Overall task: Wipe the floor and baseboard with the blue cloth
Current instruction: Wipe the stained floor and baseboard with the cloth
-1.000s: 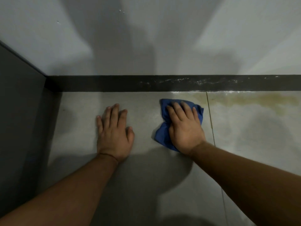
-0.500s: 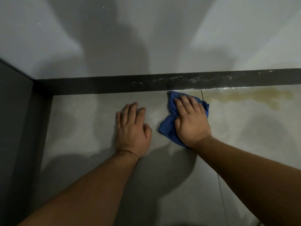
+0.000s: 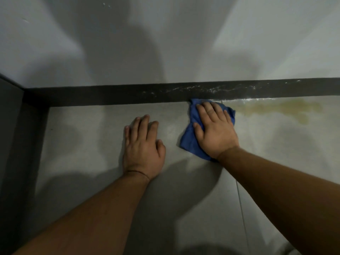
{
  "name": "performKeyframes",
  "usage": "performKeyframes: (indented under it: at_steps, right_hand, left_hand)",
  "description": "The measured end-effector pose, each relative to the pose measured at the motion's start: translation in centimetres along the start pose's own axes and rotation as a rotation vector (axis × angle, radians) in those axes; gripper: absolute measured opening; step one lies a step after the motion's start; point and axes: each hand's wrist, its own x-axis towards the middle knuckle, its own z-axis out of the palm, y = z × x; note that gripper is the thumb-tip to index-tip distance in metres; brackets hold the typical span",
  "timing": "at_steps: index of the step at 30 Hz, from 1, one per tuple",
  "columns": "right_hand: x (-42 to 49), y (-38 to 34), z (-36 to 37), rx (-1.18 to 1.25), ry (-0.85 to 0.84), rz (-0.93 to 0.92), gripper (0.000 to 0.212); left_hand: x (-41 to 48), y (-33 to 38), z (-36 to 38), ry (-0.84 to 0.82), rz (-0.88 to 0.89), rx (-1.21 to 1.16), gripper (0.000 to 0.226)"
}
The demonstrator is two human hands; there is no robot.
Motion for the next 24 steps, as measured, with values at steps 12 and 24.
performKeyframes:
  at_steps: [12,24]
  right_hand:
    - [0.3,-1.5,-0.2,-0.033,-0.037,-0.170,0.062]
    - [-5.3,0.2,0.2,0.050,-0.019,-0.036,0.060]
  left_hand:
    - [0.1,0.4,-0.2,0.000,-0.003,0.044,0.063]
    - [-0.3,0.9,0.1,0.017,-0.003,0.056,0.062]
